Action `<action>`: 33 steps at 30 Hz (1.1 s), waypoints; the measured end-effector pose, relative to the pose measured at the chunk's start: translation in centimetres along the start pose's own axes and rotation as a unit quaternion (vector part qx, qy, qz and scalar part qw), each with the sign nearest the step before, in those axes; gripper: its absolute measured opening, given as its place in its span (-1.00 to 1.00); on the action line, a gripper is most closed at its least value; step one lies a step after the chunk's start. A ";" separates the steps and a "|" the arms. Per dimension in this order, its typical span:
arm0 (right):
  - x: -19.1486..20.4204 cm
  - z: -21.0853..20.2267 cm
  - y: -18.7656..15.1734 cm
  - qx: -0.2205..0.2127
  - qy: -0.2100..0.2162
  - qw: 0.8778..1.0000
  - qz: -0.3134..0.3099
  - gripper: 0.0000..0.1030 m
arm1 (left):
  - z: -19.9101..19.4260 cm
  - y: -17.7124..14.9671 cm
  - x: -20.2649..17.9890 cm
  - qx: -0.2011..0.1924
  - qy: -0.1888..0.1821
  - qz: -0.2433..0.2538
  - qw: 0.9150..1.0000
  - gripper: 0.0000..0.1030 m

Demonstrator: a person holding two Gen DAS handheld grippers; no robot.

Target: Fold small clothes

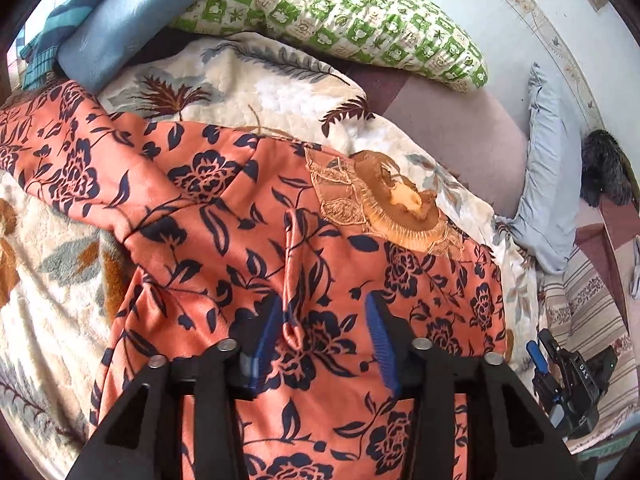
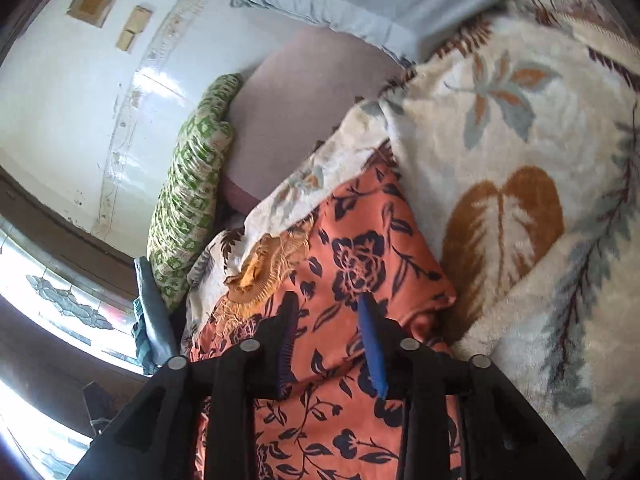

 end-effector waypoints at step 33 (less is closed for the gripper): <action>28.7 9.9 -21.8 0.178 0.032 0.927 -0.329 0.21 | -12.2 8.7 34.7 -0.041 0.101 -0.278 0.954 0.21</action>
Point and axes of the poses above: each gripper's, at about its wrist camera, not at the fingertips, and z roughly the way its jaws point, x to its left, y to its top, the point moved 4 cm from there along z, roughly the way its jaws point, and after that the axes turned 14 degrees about -x, right-handed, at the moved point
